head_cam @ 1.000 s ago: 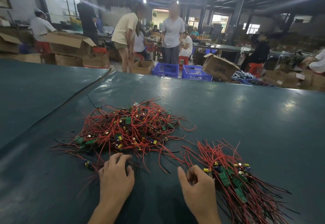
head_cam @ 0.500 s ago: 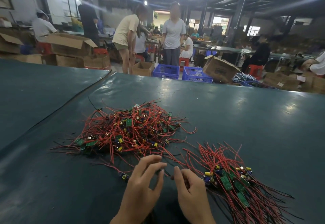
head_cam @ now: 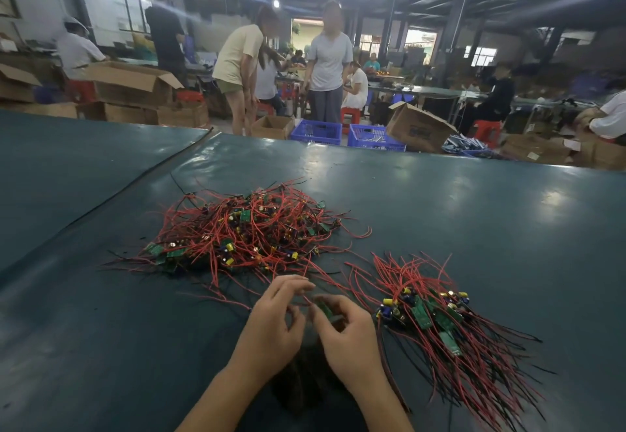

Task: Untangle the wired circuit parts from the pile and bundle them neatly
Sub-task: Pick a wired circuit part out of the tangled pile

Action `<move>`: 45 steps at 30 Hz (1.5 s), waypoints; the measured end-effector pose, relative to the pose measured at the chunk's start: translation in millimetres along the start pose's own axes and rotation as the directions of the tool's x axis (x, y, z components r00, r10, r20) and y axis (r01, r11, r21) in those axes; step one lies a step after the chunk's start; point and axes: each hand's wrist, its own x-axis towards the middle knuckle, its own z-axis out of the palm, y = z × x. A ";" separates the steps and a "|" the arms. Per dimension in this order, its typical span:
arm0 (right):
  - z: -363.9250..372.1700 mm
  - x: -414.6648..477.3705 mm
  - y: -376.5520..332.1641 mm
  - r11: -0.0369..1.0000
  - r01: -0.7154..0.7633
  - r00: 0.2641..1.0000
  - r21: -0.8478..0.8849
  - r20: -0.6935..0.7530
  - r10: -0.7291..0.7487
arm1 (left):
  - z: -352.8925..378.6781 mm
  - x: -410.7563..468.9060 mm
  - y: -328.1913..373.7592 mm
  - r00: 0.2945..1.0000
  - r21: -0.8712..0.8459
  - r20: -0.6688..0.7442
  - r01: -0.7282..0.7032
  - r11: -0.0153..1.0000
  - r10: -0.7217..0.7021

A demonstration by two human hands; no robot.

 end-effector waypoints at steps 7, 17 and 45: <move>-9.2 -1.7 -2.6 0.965 0.026 0.960 0.262 -0.277 0.049 | -6.6 0.2 -13.1 0.981 0.177 0.165 0.069 0.982 -0.099; -17.4 6.0 -6.5 0.624 -0.064 0.922 0.779 -0.193 0.336 | -11.7 5.8 -20.9 0.967 -0.057 -0.005 0.255 0.965 -0.256; 4.0 -10.5 -6.4 0.769 -0.289 0.933 0.571 -0.011 0.359 | 15.5 0.3 8.9 0.949 -0.454 -0.090 0.230 0.861 -0.301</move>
